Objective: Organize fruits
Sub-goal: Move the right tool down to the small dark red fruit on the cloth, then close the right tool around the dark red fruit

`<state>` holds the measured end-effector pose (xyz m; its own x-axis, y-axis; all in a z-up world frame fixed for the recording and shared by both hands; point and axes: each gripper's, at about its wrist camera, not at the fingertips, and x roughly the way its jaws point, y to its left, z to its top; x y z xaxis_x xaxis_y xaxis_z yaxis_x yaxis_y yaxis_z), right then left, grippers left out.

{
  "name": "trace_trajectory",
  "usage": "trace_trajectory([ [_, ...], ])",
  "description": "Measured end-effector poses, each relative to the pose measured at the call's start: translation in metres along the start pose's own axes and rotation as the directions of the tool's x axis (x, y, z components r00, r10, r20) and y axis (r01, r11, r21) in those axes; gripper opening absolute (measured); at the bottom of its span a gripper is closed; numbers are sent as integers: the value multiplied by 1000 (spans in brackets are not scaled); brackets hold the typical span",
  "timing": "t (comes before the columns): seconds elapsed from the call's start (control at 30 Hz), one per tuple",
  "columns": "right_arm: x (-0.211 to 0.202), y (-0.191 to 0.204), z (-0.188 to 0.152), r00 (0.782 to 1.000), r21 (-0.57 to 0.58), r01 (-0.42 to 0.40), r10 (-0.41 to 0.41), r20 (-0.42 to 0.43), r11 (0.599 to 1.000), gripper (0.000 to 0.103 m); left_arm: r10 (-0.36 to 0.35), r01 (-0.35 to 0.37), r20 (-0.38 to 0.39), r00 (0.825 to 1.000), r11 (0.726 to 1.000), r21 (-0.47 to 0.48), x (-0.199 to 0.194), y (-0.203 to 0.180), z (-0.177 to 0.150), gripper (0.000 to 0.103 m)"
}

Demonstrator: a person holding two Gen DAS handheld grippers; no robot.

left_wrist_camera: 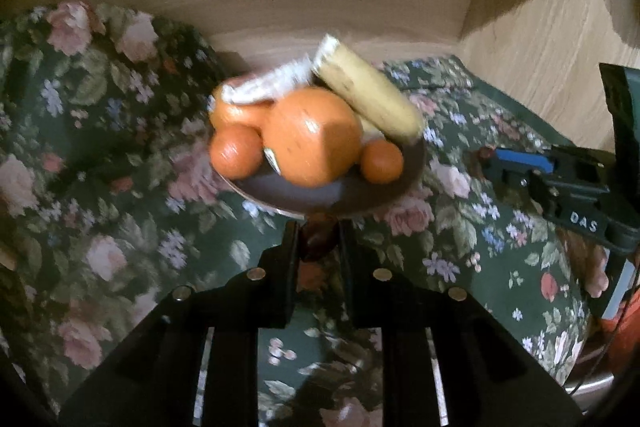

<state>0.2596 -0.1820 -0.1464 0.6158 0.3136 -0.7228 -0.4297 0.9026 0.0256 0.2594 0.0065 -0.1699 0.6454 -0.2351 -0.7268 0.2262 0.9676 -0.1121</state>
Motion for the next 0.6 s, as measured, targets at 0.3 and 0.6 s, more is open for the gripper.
trace_trajectory([
  [0.3, 12, 24, 22, 999, -64, -45, 47, 24, 997, 18, 32, -31, 25, 999, 999, -12, 2, 10, 20, 19],
  [0.6, 17, 13, 23, 999, -32, -45, 45, 11, 999, 18, 57, -57, 0, 998, 998, -23, 21, 24, 25, 19],
])
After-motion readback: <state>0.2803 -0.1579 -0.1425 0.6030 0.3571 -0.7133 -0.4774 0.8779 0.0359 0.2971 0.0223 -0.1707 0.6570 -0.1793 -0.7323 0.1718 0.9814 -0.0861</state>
